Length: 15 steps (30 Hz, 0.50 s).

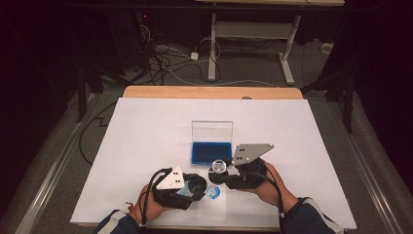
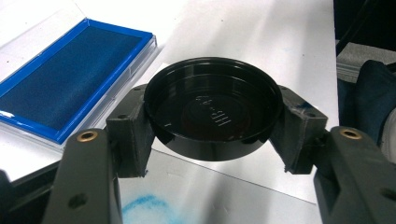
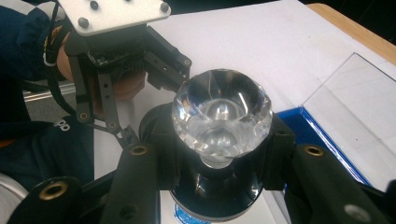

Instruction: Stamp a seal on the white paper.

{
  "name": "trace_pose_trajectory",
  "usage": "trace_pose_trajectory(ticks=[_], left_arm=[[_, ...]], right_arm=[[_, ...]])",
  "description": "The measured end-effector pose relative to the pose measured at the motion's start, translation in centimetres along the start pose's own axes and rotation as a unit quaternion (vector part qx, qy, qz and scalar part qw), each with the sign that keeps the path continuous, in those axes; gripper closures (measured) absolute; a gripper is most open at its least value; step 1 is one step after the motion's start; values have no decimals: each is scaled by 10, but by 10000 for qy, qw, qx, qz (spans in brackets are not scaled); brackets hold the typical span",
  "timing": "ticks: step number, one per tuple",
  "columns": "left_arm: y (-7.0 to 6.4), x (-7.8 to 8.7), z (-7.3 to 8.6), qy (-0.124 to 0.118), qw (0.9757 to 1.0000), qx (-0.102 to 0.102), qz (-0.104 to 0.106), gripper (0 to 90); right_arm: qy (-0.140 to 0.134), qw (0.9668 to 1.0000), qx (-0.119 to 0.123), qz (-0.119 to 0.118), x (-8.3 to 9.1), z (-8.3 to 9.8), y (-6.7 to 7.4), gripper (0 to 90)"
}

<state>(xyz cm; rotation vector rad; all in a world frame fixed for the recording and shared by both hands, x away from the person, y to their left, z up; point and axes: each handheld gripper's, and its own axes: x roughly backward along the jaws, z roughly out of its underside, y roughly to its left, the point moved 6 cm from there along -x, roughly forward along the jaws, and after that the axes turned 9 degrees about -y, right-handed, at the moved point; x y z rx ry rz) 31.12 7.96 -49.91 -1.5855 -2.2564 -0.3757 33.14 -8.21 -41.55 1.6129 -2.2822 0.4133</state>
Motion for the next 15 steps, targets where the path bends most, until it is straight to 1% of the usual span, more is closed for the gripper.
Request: trace_pose_trajectory(ticks=[5,15], left_arm=[[-1,-1,0,18,10000,-25,23,362],[1,-2,2,26,10000,15,59,362]], right_arm=[[-3,10000,-10,7,2,0,0,596],[-13,10000,-19,37,3,0,-2,596]])
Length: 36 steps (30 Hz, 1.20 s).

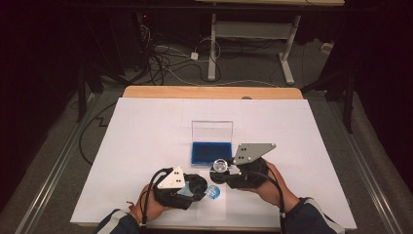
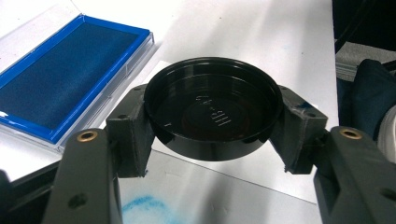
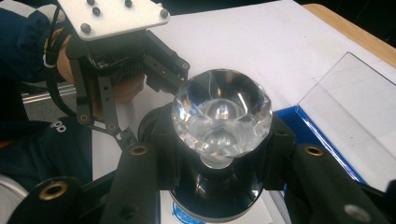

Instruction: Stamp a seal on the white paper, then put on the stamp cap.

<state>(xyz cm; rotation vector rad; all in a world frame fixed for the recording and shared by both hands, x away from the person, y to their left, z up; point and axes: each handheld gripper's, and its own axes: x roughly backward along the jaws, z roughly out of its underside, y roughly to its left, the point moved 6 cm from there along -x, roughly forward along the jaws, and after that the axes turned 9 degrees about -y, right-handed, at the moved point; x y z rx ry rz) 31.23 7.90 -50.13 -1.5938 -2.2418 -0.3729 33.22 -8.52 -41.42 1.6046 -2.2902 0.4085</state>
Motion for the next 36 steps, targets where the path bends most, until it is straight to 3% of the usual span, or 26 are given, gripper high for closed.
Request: trace_pose_trajectory(ticks=[13,24,36], left_arm=[[-2,0,0,18,10000,-63,-10,362],[-4,-5,-4,-105,9999,3,127,362],[-14,-23,-22,-230,9991,-218,272,362]], right_arm=[[-17,10000,16,-20,2,-1,1,597],[-117,9999,-15,-78,2,-3,4,596],[-90,9996,-51,-271,-8,1,12,597]])
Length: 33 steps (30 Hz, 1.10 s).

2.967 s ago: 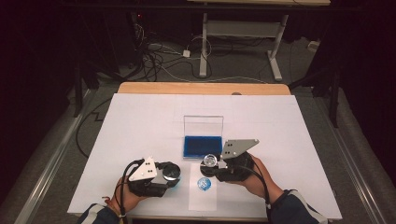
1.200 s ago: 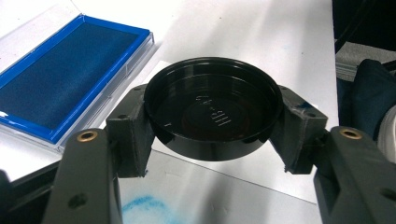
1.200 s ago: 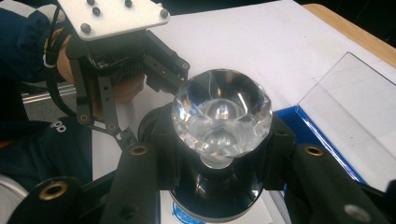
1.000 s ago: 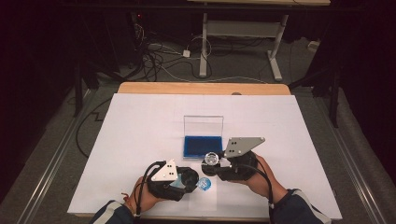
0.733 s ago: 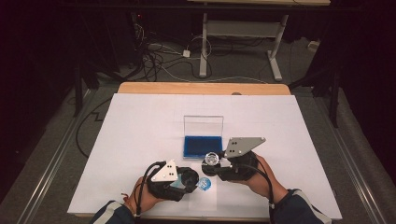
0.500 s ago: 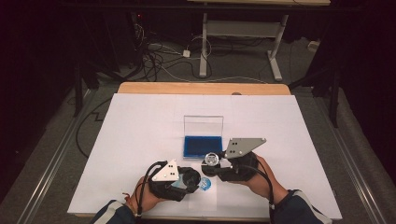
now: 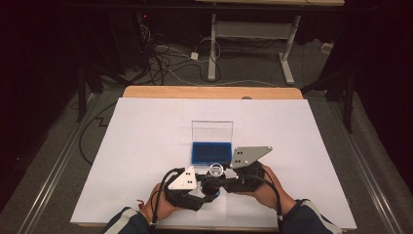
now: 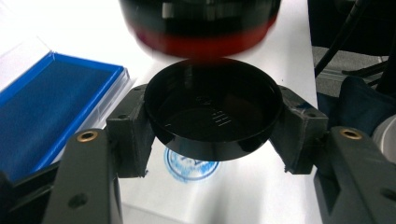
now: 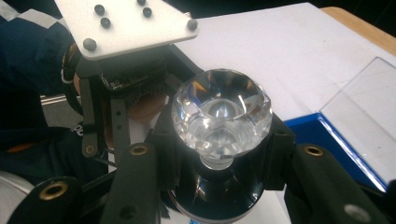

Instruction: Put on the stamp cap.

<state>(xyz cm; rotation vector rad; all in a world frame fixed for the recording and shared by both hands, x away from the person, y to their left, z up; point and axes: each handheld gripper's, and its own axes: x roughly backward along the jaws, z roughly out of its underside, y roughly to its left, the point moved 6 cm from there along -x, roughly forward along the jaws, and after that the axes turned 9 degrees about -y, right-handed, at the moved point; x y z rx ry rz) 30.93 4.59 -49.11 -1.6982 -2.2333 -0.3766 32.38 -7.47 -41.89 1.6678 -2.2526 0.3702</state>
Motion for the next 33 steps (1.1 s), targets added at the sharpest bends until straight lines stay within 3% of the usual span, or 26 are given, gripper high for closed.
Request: trace_pose_trajectory(ticks=[11,19,33], left_arm=[[-1,4,-3,-129,9999,58,-37,362],[0,5,-4,-183,9998,96,-65,362],[1,5,-6,-290,9995,81,-126,362]], right_arm=[[49,9999,3,-158,-8,2,7,596],[89,9998,73,-144,-11,4,8,597],[-22,9999,-24,-139,-11,5,8,598]])
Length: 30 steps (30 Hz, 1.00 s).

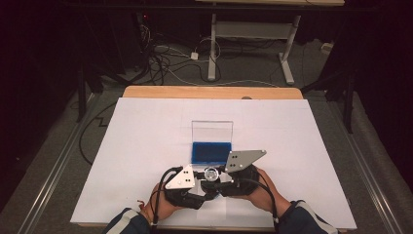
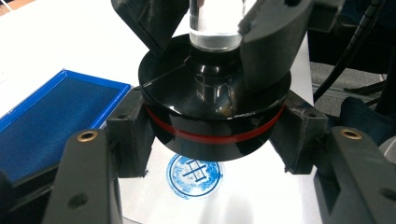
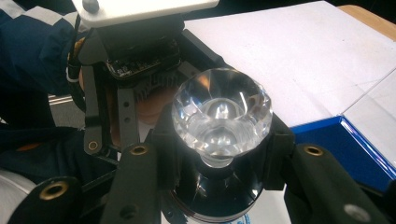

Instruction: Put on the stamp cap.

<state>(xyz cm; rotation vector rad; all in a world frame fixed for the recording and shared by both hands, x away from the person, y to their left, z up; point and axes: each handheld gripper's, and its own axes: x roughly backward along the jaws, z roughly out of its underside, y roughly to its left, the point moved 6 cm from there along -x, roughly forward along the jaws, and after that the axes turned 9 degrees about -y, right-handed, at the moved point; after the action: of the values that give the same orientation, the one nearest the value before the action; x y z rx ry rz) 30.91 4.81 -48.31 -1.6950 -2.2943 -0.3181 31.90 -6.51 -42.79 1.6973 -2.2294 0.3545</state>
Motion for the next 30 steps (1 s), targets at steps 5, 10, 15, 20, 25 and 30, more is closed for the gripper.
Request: trace_pose_trajectory(ticks=[5,10,15,20,25,30], left_arm=[[0,0,0,7,10000,-11,-47,362],[0,1,0,-36,10000,4,-31,363],[-1,1,1,-60,10000,9,-57,364],[-1,1,1,-55,10000,40,-33,364],[-1,1,1,-52,10000,31,-13,362],[-1,0,2,48,10000,-19,-56,362]], right_arm=[[2,10000,3,-15,0,1,0,600],[-37,10000,-21,-31,-1,2,0,607],[-86,9999,-98,-60,-1,2,-1,611],[-92,9999,-127,-57,-1,4,-1,618],[-148,9998,-99,-58,-2,4,-1,743],[-112,9999,-32,-36,-2,5,0,742]])
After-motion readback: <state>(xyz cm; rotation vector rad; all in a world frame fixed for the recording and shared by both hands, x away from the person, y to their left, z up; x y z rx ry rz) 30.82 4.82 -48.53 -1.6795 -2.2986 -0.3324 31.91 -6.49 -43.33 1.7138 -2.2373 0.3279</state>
